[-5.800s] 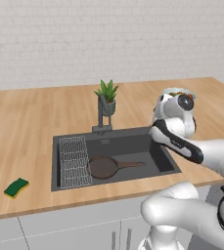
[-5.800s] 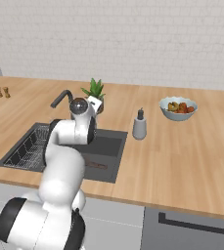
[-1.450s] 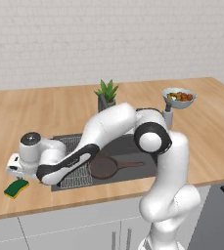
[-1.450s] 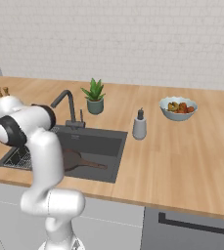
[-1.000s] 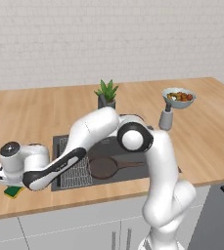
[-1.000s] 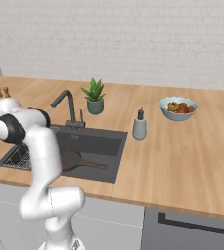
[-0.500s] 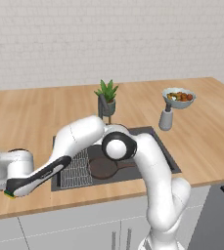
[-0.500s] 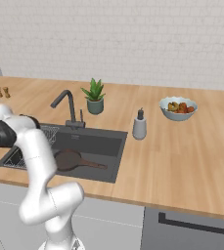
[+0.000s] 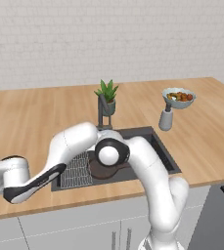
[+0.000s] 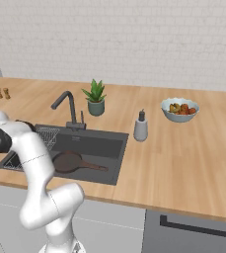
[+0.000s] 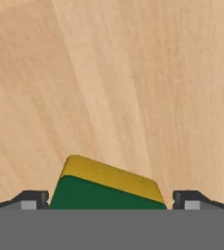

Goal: Pick the pan and sponge and place them into the sink. Then turn on the water.

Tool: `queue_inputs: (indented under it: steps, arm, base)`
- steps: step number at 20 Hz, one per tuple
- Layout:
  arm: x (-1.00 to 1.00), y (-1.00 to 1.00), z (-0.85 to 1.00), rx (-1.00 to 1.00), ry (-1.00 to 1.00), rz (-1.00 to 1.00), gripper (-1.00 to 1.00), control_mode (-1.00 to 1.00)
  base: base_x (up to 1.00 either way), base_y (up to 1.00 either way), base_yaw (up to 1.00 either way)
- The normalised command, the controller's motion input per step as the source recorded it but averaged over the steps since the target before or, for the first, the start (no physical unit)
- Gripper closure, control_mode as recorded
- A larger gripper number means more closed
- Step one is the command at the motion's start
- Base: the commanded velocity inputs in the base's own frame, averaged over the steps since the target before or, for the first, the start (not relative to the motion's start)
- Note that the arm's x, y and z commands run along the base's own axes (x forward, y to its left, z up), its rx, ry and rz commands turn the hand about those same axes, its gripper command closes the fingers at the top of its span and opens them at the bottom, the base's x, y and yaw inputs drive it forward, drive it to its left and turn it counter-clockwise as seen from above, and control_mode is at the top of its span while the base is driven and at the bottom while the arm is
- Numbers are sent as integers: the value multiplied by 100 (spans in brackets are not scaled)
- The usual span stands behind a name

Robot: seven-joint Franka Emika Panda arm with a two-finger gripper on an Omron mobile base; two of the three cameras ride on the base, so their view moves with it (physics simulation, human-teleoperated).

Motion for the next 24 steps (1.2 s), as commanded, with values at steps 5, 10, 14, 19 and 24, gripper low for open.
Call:
queue_inputs:
  steps: [5, 10, 14, 19, 24]
  arm:
    - [45, 0, -51, 0, -13, 0, -100, -100]
    - [61, 0, -74, 0, -4, 0, -100, -100]
    - [79, 0, -86, 0, 2, 0, 100, -100]
    - [61, -18, -87, 0, 11, 0, 100, -100]
    - [19, -64, -67, 0, 12, -8, 100, -100]
  base:
    - [0, 0, 0]
    - [0, 0, 0]
    - [0, 0, 0]
    - [0, 0, 0]
    - [0, 0, 0]
